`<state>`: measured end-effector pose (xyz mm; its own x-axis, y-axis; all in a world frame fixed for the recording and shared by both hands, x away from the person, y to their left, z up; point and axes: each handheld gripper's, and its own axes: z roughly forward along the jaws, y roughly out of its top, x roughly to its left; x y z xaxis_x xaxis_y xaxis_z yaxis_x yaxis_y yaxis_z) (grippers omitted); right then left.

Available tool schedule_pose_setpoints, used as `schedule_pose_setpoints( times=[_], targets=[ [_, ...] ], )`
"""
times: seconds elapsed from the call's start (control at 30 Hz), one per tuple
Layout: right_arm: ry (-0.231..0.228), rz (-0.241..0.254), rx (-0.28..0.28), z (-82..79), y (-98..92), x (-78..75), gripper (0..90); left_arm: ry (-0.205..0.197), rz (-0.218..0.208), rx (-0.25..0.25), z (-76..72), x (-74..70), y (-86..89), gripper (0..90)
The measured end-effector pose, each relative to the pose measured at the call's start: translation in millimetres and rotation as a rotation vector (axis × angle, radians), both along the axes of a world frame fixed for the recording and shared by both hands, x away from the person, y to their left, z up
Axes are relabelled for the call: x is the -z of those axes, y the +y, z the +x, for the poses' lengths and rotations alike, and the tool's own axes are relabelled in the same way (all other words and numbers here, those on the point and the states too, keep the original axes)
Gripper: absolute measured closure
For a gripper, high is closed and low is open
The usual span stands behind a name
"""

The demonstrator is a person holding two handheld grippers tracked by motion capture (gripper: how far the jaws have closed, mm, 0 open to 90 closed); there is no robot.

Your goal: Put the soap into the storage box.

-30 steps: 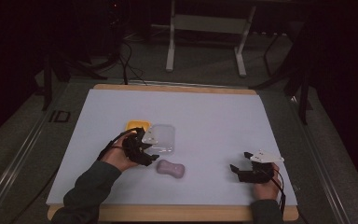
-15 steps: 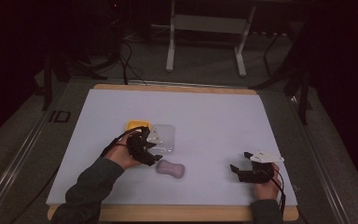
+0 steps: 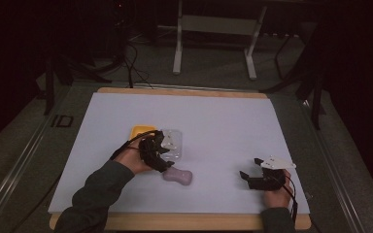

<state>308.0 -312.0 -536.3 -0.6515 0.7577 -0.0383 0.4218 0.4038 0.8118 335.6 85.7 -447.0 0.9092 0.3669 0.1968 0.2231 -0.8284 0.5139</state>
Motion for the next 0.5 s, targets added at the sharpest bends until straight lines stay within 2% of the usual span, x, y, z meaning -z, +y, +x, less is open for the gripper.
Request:
schedule_pose_setpoints(
  times=[0.3,0.5],
  targets=[
    [0.001,-0.001,0.0,0.0,0.1,0.0,17.7,-0.002,0.04,0.035,0.5,-1.8,-10.4,36.0],
    [0.0,-0.002,0.0,0.0,0.1,0.0,17.7,0.004,0.049,0.054,1.2,-1.0,-14.5,35.8]
  ],
)
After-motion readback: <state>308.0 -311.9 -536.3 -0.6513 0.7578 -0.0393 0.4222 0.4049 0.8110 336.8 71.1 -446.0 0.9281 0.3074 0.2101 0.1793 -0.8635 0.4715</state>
